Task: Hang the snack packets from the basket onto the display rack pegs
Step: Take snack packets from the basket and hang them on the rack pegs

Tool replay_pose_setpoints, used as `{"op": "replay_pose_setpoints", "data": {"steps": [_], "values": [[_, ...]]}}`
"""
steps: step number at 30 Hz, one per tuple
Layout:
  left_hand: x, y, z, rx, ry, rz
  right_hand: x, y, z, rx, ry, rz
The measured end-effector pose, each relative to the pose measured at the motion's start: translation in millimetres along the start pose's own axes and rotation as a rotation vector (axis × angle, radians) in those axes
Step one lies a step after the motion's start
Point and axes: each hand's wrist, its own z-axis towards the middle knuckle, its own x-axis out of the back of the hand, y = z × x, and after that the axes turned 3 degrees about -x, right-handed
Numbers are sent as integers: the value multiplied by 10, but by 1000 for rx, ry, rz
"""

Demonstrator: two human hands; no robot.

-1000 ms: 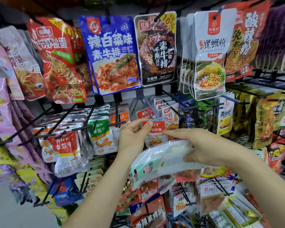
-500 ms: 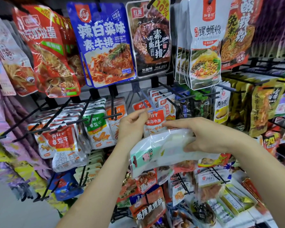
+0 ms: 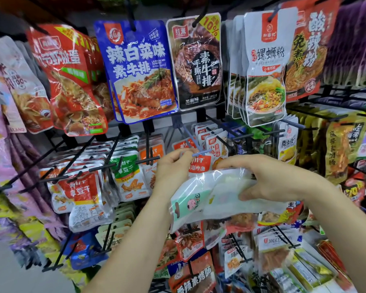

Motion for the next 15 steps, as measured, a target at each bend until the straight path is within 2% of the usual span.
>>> {"op": "replay_pose_setpoints", "data": {"steps": [5,9,13,15], "values": [[4,-121,-25,-92,-12,44,-15,-8,92,-23,-86,-74],[36,-190,-22,-191,-4,176,-47,11,174,-58,-100,-79],[71,-341,49,-218,100,401,-93,40,222,-64,-91,-54],[80,-343,79,-242,155,428,-95,42,220,-64,-73,-50]]}}
